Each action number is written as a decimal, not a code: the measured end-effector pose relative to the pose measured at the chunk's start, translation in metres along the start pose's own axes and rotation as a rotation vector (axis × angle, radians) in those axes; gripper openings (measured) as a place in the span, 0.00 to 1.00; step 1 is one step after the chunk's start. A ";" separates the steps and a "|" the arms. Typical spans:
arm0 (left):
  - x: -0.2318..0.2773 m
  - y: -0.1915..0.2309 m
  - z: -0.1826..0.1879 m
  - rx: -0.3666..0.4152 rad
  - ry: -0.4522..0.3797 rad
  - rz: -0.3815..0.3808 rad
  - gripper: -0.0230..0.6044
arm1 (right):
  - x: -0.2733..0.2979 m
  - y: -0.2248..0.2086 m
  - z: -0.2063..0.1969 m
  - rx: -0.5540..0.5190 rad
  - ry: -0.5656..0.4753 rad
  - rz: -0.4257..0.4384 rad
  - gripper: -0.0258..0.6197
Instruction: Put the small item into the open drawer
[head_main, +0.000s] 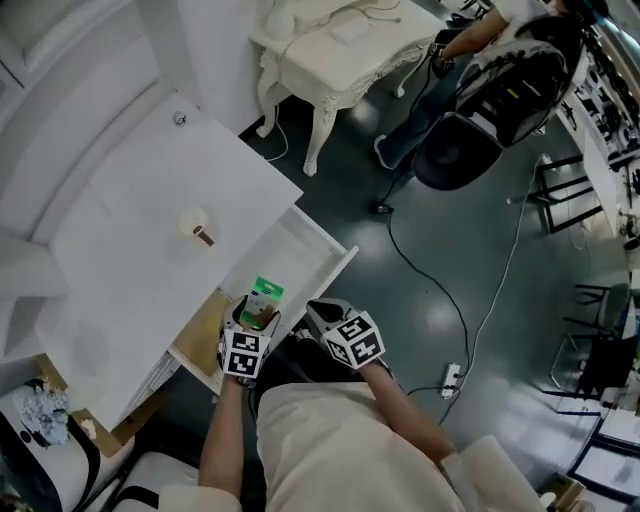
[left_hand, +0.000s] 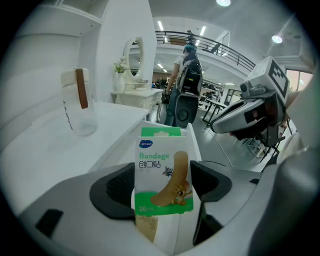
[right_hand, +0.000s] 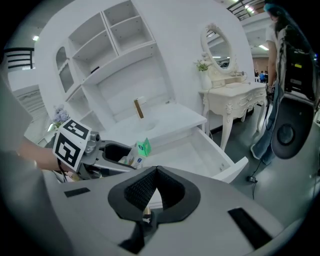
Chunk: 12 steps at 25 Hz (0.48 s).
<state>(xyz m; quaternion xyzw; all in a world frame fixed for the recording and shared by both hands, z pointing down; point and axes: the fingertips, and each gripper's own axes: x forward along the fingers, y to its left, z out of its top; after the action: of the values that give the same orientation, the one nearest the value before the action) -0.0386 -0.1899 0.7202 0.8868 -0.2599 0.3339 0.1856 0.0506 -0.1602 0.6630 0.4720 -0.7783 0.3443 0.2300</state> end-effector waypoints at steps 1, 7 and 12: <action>0.004 0.000 -0.004 0.001 0.012 -0.013 0.61 | 0.000 0.001 -0.002 0.005 0.000 -0.006 0.08; 0.033 -0.003 -0.026 0.002 0.067 -0.069 0.61 | -0.005 0.000 -0.019 0.043 0.015 -0.047 0.08; 0.055 -0.012 -0.041 0.023 0.110 -0.107 0.61 | -0.011 0.001 -0.035 0.057 0.033 -0.057 0.08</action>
<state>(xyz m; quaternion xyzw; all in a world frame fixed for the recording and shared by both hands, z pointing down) -0.0166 -0.1783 0.7855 0.8820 -0.1976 0.3746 0.2067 0.0563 -0.1273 0.6781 0.4947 -0.7505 0.3674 0.2388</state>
